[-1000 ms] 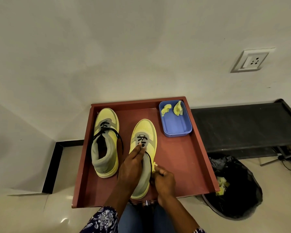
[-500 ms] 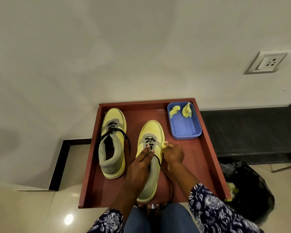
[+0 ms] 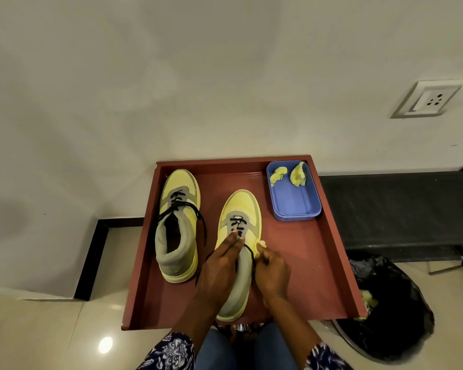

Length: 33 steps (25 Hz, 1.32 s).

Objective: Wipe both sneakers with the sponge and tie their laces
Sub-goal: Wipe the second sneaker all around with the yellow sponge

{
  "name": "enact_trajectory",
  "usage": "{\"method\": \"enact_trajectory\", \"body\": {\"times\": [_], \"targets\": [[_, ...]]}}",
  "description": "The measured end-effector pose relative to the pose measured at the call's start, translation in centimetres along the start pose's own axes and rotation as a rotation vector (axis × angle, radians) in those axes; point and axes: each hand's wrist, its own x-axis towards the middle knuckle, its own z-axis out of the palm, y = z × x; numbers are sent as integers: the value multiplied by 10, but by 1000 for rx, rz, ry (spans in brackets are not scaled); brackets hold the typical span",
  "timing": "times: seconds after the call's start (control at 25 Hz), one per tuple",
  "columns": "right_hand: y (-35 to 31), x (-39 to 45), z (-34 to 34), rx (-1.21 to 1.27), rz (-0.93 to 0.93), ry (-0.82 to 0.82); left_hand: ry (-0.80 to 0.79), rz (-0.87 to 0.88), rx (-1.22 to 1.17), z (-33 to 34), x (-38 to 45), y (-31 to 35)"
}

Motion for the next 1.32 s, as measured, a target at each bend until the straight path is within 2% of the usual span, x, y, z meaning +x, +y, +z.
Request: {"method": "enact_trajectory", "body": {"times": [0.16, 0.4, 0.6, 0.76, 1.32], "targets": [[5, -25, -4, 46, -37, 2, 11, -9, 16, -2, 1, 2], [-15, 24, -1, -76, -149, -48, 19, 5, 34, -4, 2, 5], [-23, 62, 14, -113, -111, 58, 22, 18, 25, -8, 3, 8], [-31, 76, 12, -150, -89, 14, 29, 16, 18, -8, 3, 8], [-11, 12, 2, -127, -223, -25, 13, 7, 17, -4, 0, 0]]}}
